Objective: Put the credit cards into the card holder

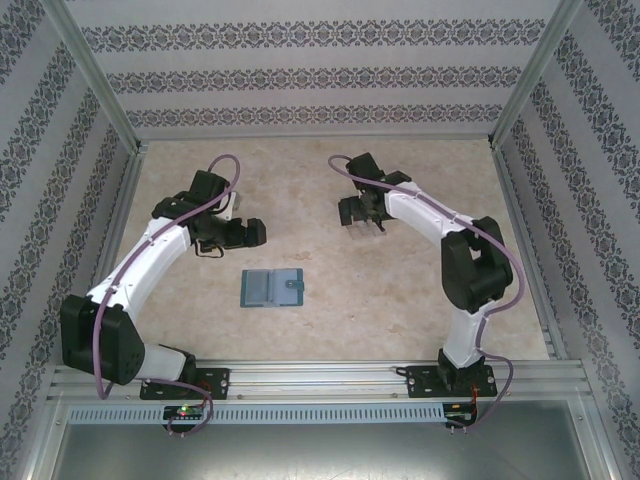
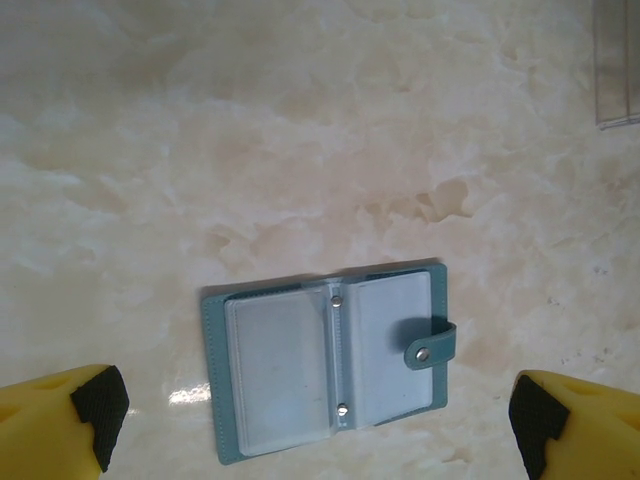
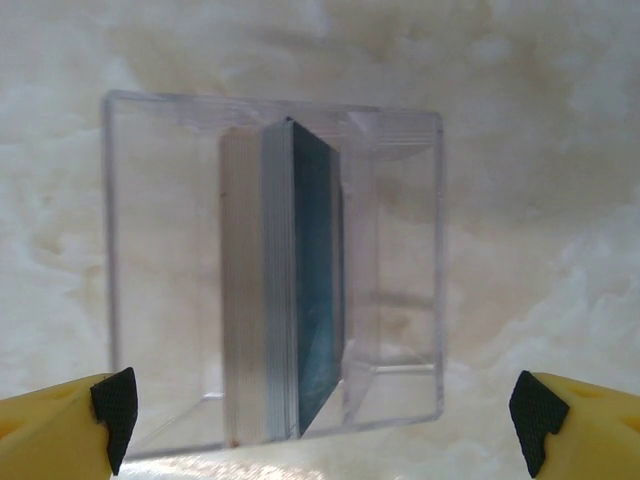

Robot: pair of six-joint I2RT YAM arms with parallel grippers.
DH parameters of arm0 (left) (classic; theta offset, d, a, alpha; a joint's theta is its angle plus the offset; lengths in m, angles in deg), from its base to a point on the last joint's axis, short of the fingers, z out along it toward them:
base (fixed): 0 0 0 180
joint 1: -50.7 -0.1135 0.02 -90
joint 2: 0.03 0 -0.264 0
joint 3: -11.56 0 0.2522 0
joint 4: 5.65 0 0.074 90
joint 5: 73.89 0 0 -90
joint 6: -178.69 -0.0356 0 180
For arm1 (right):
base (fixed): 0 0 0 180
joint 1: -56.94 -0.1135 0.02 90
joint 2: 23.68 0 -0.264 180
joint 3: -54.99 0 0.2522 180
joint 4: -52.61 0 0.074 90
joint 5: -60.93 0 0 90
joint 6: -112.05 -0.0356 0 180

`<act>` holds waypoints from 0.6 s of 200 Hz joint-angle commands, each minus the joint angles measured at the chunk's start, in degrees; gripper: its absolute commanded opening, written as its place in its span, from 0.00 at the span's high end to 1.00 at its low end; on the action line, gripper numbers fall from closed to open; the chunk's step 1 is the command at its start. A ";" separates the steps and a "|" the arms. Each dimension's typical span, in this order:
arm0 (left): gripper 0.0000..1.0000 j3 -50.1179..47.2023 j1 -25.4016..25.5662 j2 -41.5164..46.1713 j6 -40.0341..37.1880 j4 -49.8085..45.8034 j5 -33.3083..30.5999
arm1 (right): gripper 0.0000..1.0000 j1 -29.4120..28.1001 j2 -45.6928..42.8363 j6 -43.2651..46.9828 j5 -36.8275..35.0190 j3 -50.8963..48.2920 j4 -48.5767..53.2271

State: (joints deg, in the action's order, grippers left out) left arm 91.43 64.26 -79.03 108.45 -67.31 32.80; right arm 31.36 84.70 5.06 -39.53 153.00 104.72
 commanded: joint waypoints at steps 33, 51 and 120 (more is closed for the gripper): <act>0.00 -8.09 0.54 6.29 9.64 5.60 1.39 | 0.02 3.00 4.11 1.89 -4.94 3.20 2.20; 0.00 -8.66 0.58 6.16 10.61 6.00 -1.72 | 0.02 3.35 5.97 2.10 -4.97 4.29 2.37; 0.01 -8.38 0.53 2.25 11.26 7.92 -0.68 | 0.03 3.16 5.01 3.44 -12.26 5.09 1.99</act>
State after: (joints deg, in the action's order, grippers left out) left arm 82.88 64.26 -76.14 118.18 -61.41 33.30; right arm 34.31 90.19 7.22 -46.44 156.97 105.74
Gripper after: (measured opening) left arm 0.996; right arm 0.978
